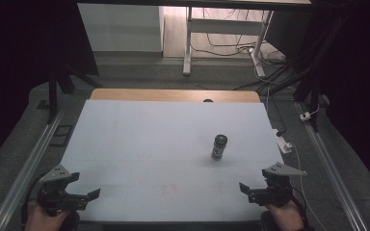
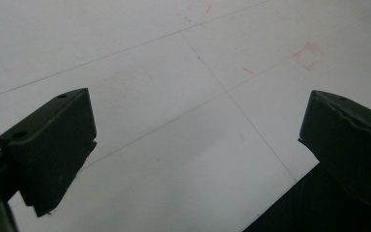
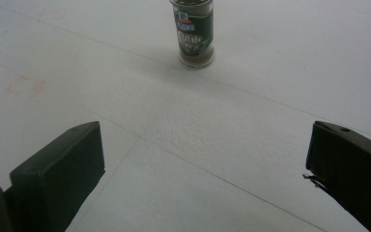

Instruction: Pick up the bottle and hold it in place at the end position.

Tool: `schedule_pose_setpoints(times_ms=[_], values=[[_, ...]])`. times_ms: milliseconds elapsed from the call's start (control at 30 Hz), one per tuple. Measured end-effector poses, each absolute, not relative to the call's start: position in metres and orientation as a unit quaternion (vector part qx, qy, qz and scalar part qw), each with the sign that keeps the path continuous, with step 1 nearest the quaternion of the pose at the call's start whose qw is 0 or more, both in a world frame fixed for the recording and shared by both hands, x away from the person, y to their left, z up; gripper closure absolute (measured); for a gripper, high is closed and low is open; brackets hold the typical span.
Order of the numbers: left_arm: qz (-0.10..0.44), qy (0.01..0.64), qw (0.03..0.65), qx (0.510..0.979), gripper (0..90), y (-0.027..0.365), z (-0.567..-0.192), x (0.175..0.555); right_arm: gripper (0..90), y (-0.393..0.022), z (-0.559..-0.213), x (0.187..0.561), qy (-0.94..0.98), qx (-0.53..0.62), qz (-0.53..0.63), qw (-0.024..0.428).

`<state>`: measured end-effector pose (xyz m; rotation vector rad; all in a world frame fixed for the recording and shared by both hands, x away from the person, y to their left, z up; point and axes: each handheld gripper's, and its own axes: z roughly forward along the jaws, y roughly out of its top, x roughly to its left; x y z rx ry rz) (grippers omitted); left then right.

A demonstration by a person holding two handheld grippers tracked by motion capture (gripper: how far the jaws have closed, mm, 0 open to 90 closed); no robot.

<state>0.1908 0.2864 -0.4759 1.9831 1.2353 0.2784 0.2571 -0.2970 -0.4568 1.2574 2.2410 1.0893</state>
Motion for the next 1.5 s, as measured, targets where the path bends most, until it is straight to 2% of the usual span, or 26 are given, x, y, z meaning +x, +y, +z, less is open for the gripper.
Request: schedule_pose_setpoints(times_ms=[1033, 1500], values=[[0.102, 0.472, 0.379, 0.789, 0.9, 0.283, -0.477, 0.192, 0.0, -0.292, -0.456, 0.258, 0.808, 0.418, 0.392, 0.135], [0.099, 0.474, 0.382, 0.787, 0.7, 0.284, -0.478, 0.192, 0.0, -0.280, -0.454, 0.260, 0.818, 0.381, 0.407, 0.144]])
